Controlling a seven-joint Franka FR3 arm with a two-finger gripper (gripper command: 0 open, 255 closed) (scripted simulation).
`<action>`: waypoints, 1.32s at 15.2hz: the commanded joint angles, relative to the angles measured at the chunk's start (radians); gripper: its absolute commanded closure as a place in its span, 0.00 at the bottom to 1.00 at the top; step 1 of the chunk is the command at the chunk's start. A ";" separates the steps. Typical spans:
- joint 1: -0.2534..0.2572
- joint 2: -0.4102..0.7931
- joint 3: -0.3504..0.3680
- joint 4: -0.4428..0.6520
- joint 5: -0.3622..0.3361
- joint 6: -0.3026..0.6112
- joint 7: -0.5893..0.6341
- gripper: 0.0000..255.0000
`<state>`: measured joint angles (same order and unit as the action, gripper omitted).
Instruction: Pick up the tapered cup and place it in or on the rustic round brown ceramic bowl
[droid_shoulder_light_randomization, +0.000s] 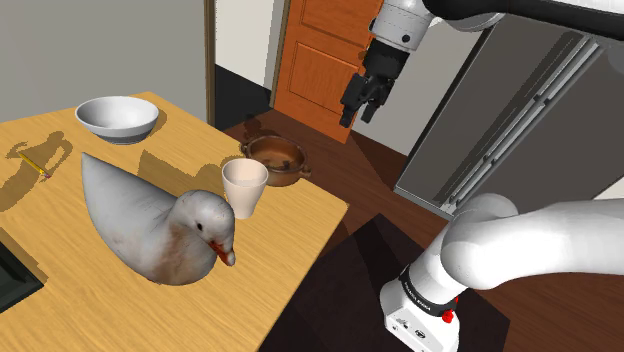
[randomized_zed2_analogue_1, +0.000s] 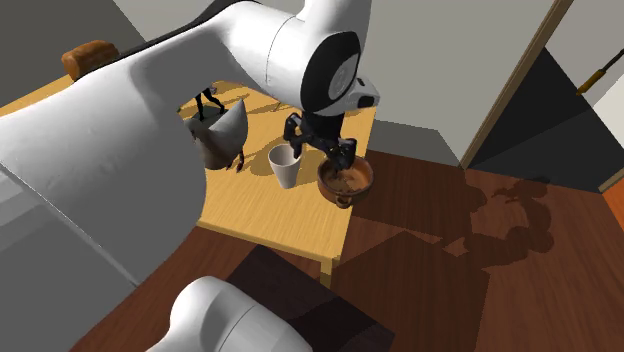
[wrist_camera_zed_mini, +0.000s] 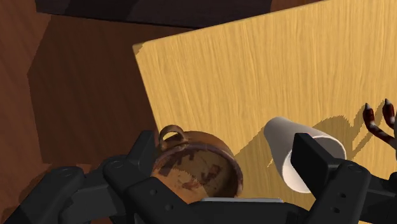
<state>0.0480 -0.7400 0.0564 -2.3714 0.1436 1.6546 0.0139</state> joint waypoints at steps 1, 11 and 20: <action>0.012 0.037 0.026 -0.024 0.020 0.072 0.015 0.00; 0.058 0.299 0.144 -0.048 0.083 0.403 0.071 0.00; 0.077 0.508 0.211 -0.021 0.083 0.609 0.113 0.00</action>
<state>0.1239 -0.2390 0.2652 -2.3844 0.2252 2.2474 0.1260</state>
